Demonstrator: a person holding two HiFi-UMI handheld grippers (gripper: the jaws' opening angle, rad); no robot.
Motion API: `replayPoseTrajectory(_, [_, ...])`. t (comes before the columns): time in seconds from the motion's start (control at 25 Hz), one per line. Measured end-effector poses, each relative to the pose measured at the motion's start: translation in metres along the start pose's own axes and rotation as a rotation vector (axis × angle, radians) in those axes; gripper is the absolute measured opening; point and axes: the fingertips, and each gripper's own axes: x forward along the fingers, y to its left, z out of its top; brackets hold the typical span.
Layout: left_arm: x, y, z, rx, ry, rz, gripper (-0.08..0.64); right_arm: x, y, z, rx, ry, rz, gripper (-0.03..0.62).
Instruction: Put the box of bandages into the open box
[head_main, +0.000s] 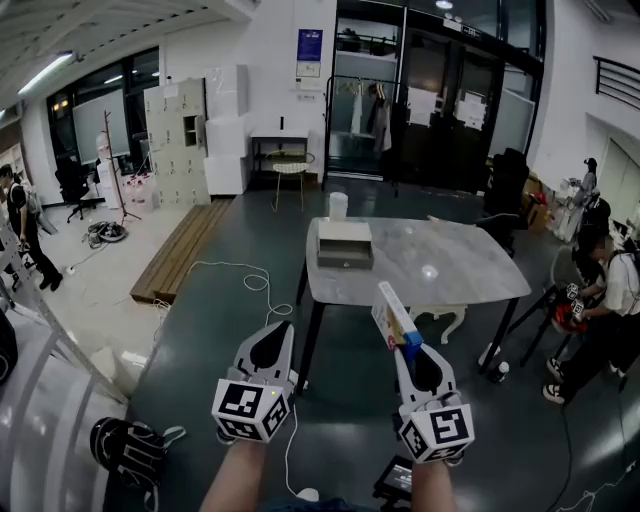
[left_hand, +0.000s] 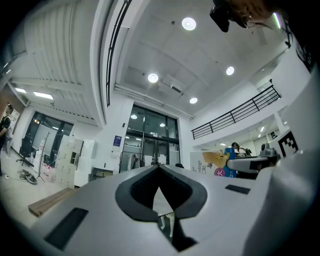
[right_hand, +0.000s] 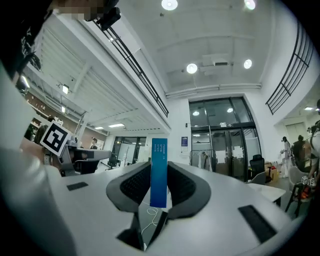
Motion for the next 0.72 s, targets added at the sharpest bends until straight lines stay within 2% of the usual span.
replayPoseTrajectory(0.28, [0.012, 0.014, -0.009, -0.012, -0.015, -0.029, 0.012, 0.026, 0.006, 0.0, -0.047, -0.023, 0.004, 0.106])
replayPoseTrajectory(0.48, [0.03, 0.016, -0.019, 0.007, 0.005, -0.069, 0.012, 0.043, -0.004, -0.005, -0.016, -0.024, -0.018, 0.106])
replayPoseTrajectory(0.72, [0.063, 0.028, -0.025, 0.01, 0.017, -0.068, 0.012, 0.074, -0.016, -0.01, -0.027, -0.013, 0.006, 0.106])
